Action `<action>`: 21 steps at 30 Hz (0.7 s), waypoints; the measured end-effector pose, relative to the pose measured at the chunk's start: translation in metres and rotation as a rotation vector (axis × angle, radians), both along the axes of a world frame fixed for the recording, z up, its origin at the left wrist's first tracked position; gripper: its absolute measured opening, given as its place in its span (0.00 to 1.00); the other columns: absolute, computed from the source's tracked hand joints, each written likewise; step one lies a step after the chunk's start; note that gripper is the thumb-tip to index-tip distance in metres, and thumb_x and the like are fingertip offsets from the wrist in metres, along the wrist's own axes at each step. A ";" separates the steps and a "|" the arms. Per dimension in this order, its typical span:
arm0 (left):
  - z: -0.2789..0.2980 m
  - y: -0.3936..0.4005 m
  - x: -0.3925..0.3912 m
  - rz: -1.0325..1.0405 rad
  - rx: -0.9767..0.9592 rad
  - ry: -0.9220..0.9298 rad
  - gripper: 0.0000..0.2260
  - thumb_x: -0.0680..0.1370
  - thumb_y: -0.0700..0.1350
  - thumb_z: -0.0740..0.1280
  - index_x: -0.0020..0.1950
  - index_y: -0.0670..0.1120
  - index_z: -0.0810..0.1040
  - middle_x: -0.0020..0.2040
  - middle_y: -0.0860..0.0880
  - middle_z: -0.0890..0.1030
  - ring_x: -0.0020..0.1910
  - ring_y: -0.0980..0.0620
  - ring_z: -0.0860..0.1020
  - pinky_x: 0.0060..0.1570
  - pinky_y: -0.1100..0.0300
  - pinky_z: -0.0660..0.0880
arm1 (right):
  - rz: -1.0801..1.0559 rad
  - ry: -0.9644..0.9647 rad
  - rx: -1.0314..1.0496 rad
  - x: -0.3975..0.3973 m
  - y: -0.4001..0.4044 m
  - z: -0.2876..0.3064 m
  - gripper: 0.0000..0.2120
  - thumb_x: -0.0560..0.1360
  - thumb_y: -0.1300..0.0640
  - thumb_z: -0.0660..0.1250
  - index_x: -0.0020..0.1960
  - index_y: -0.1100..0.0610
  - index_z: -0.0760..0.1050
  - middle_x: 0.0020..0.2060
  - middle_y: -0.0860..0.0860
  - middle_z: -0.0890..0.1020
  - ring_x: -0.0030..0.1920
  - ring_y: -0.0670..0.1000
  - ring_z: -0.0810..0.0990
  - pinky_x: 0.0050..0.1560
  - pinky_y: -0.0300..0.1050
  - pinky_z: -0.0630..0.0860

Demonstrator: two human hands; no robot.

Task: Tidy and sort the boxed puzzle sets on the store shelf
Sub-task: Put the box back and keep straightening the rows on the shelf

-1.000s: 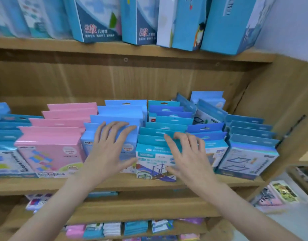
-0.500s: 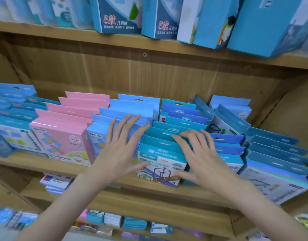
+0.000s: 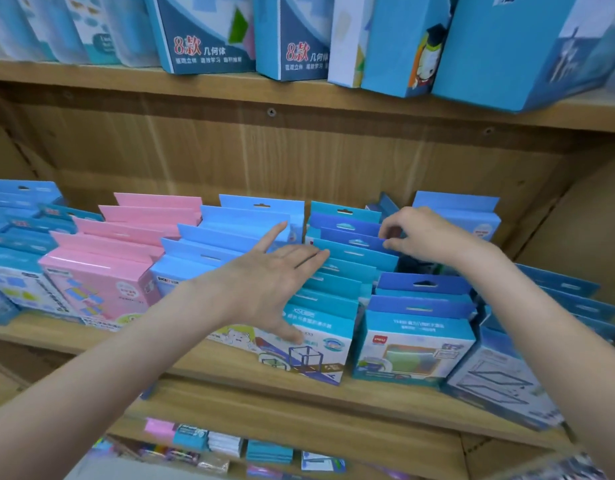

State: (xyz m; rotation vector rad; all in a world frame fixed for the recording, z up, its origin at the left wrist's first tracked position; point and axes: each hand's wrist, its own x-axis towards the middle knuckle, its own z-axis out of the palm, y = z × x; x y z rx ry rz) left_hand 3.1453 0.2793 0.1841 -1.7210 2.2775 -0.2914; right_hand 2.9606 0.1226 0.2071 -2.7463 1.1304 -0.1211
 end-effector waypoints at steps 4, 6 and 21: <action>-0.001 0.003 0.000 -0.022 -0.023 0.056 0.47 0.69 0.69 0.61 0.75 0.46 0.41 0.74 0.50 0.53 0.73 0.55 0.51 0.65 0.53 0.26 | -0.078 -0.057 -0.008 0.001 0.003 -0.005 0.07 0.77 0.60 0.61 0.46 0.60 0.77 0.40 0.56 0.81 0.40 0.56 0.80 0.45 0.48 0.76; -0.001 0.003 -0.001 -0.041 -0.048 0.081 0.46 0.69 0.68 0.62 0.75 0.45 0.43 0.74 0.49 0.56 0.73 0.54 0.54 0.63 0.55 0.25 | -0.116 -0.092 -0.097 0.002 0.004 -0.007 0.07 0.78 0.60 0.60 0.48 0.59 0.77 0.41 0.56 0.80 0.45 0.58 0.78 0.42 0.45 0.72; -0.014 0.009 0.002 -0.108 -0.239 0.125 0.42 0.60 0.68 0.55 0.60 0.37 0.74 0.52 0.43 0.80 0.50 0.46 0.79 0.56 0.47 0.72 | -0.279 -0.528 -0.549 -0.040 0.057 0.045 0.07 0.78 0.60 0.58 0.51 0.62 0.73 0.47 0.59 0.81 0.48 0.60 0.77 0.45 0.48 0.68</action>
